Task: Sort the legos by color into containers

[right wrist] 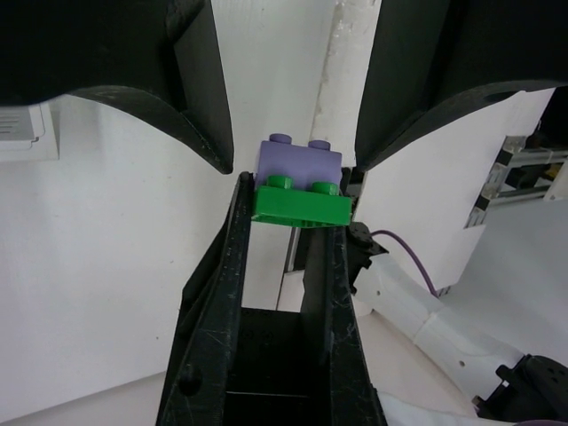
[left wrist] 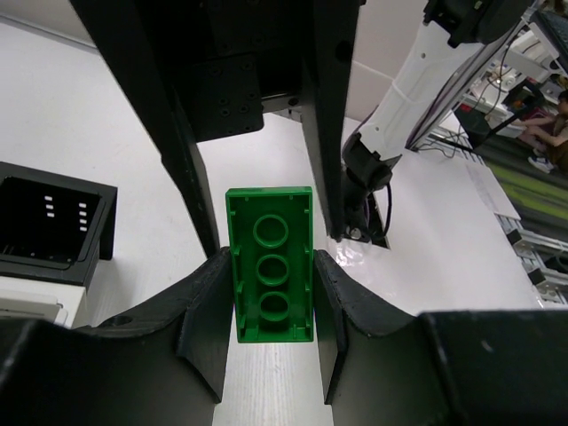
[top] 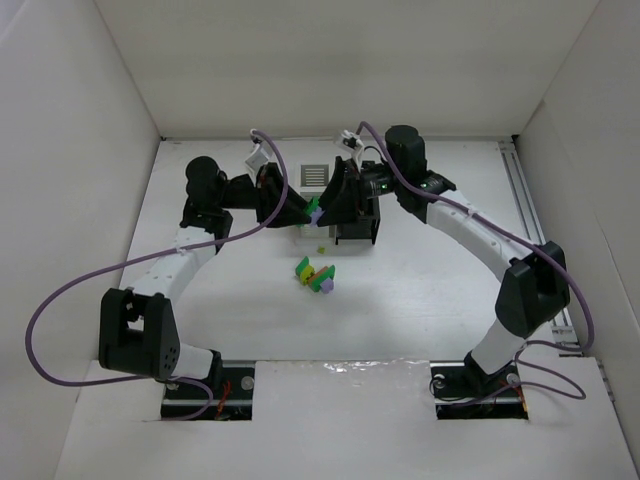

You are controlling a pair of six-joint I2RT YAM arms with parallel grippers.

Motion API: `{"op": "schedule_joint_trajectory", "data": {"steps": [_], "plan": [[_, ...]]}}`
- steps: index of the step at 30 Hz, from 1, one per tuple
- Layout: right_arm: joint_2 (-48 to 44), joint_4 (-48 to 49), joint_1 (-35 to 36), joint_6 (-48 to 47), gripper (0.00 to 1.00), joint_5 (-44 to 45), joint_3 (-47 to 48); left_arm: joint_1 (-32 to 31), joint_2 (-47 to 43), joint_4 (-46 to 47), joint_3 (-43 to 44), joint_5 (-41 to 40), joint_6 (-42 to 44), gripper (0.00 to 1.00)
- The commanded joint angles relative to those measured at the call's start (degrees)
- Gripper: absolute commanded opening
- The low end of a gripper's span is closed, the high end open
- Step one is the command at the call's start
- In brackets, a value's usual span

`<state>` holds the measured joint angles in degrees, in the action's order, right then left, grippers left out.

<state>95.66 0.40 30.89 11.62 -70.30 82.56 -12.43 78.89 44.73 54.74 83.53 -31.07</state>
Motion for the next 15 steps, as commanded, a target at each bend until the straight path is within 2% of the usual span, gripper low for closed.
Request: {"op": "schedule_joint_trajectory", "data": {"steps": [1, 6, 11, 12, 14, 15], "plan": [[-0.74, 1.53, 1.53, -0.02, 0.62, -1.15, 2.51, -0.32, -1.81, -4.61, -0.07, -1.25, 6.6, 0.0], [-0.74, 1.53, 2.06, -0.02, 0.62, -0.54, 2.51, -0.32, -1.81, -7.46, 0.72, -2.67, 9.44, 0.0], [-0.21, 1.53, 2.06, -0.02, 0.51, -0.54, 3.04, -0.84, -1.81, -14.3, 2.64, -3.98, 15.32, 0.0], [-0.21, 1.53, 2.06, -0.02, 0.48, -0.54, 3.04, -0.85, -1.81, -20.06, 3.43, -4.86, 17.69, 0.0], [-0.21, 1.53, 2.59, -0.02, 0.39, -0.54, 3.04, -2.07, -1.81, -31.83, 8.68, -6.61, 32.06, 0.0], [-0.21, 1.53, 2.59, -0.02, 0.36, -0.54, 3.04, -3.56, -0.77, -44.43, 10.72, -7.49, 37.78, 0.0]]}}
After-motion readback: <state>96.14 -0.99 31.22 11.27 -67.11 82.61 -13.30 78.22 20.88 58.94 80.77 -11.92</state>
